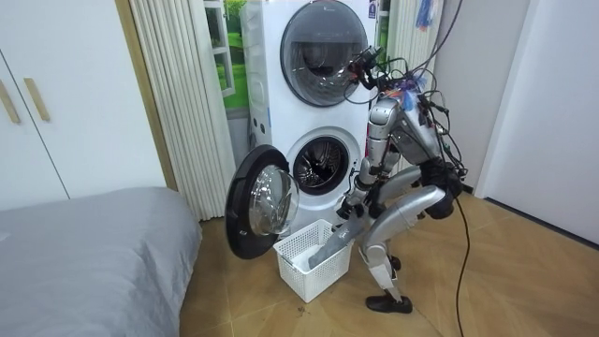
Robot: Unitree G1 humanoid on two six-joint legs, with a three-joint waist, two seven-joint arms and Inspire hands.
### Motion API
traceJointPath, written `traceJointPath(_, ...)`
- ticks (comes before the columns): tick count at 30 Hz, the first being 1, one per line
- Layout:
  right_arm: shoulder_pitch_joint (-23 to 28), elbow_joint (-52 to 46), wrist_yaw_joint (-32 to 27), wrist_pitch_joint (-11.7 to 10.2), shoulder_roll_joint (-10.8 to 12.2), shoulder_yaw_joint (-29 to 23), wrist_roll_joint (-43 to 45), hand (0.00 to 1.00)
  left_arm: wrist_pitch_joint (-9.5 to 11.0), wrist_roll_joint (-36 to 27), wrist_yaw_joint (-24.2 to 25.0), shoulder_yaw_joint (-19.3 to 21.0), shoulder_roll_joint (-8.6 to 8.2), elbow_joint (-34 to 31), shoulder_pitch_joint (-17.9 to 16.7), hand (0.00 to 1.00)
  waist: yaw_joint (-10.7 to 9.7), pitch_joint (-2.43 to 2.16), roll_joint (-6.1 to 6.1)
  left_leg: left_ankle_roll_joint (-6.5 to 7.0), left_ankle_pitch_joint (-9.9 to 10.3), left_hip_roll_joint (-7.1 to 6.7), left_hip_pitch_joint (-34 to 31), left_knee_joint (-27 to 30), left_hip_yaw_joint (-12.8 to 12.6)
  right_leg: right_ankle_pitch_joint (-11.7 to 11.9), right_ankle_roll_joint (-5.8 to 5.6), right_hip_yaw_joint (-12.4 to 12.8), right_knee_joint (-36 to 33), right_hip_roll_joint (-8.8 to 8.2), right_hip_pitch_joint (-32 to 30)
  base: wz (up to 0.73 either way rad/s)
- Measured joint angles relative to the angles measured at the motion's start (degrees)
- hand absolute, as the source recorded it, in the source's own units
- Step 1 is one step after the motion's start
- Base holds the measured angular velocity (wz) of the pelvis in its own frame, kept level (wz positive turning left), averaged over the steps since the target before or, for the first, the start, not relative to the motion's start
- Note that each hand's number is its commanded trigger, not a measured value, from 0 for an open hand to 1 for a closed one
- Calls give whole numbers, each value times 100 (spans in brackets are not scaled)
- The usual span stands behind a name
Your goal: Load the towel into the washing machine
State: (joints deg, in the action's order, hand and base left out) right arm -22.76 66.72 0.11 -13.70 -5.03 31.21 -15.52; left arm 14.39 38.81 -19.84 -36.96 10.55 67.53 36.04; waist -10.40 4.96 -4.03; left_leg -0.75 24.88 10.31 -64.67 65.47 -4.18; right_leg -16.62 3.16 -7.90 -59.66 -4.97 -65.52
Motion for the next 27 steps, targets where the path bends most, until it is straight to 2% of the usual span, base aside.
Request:
traceJointPath(3,161,78,56,10,-90,-129,32,0,60,-3,-200,425,29,0,-87,100,207,11,100,11,-74,-6,463,-361,-86,105,-39,9,382,21,447,-4)
traceJointPath(4,218,65,68,17,-184,-149,34,0,66,-29,-304,560,49,-3,-105,100,301,5,146,21,-132,-15,642,-541,-130,164,-49,-21,565,5,623,0)
traceJointPath(6,309,70,98,68,-263,-204,67,0,126,-150,-495,741,151,-66,-200,100,314,2,196,22,-215,-115,920,-828,-156,193,-70,-53,768,-41,888,14)
traceJointPath(7,346,87,138,90,-271,-234,74,0,151,-339,-595,844,202,-124,-270,100,343,2,203,31,-255,-135,1106,-980,-197,202,-83,-53,884,-60,1044,12)
traceJointPath(10,355,232,229,144,-273,-337,87,0,186,-887,-693,1007,194,-281,-407,100,492,0,225,15,-323,-197,1467,-1308,-221,230,-106,-58,1148,-82,1386,6)
traceJointPath(15,329,249,311,187,-358,-503,239,0,263,-2123,-483,1024,131,-777,-821,100,733,-4,250,20,-380,-230,1920,-1713,-325,249,-140,-107,1487,-115,1802,2)
traceJointPath(17,330,208,358,204,-353,-683,392,0,271,-2903,-132,1045,34,-1085,-1038,100,766,-14,243,45,-457,-318,2020,-1906,-340,244,-165,-147,1575,-205,1881,18)
traceJointPath(18,320,203,381,220,-353,-691,416,0,272,-3191,-20,1033,14,-1153,-1100,100,793,-16,245,43,-464,-321,2041,-1933,-343,249,-173,-146,1603,-203,1903,9)
traceJointPath(20,318,111,458,260,-347,-748,503,0,271,-4266,525,1005,-90,-1374,-1307,100,901,-43,253,47,-475,-317,2066,-1973,-340,259,-189,-177,1664,-190,1968,2)
traceJointPath(21,313,106,484,262,-334,-777,529,0,270,-4564,674,998,-110,-1421,-1359,100,914,-45,255,49,-477,-316,2068,-1970,-335,260,-192,-192,1670,-191,1989,7)
traceJointPath(23,350,4,569,282,-308,-776,684,0,241,-5842,1353,969,-186,-1495,-1561,100,930,-66,241,54,-479,-322,2154,-1988,-314,263,-197,-334,1700,-251,2120,9)
traceJointPath(25,356,7,632,325,-281,-791,825,0,165,-6529,1904,977,-228,-1511,-1713,100,935,-77,232,54,-479,-328,2285,-2021,-323,260,-202,-374,1738,-273,2266,6)
traceJointPath(27,363,13,645,396,-208,-841,921,0,28,-7096,2456,965,-255,-1548,-1879,100,946,-140,225,61,-483,-340,2409,-2092,-320,256,-210,-390,1840,-270,2407,5)
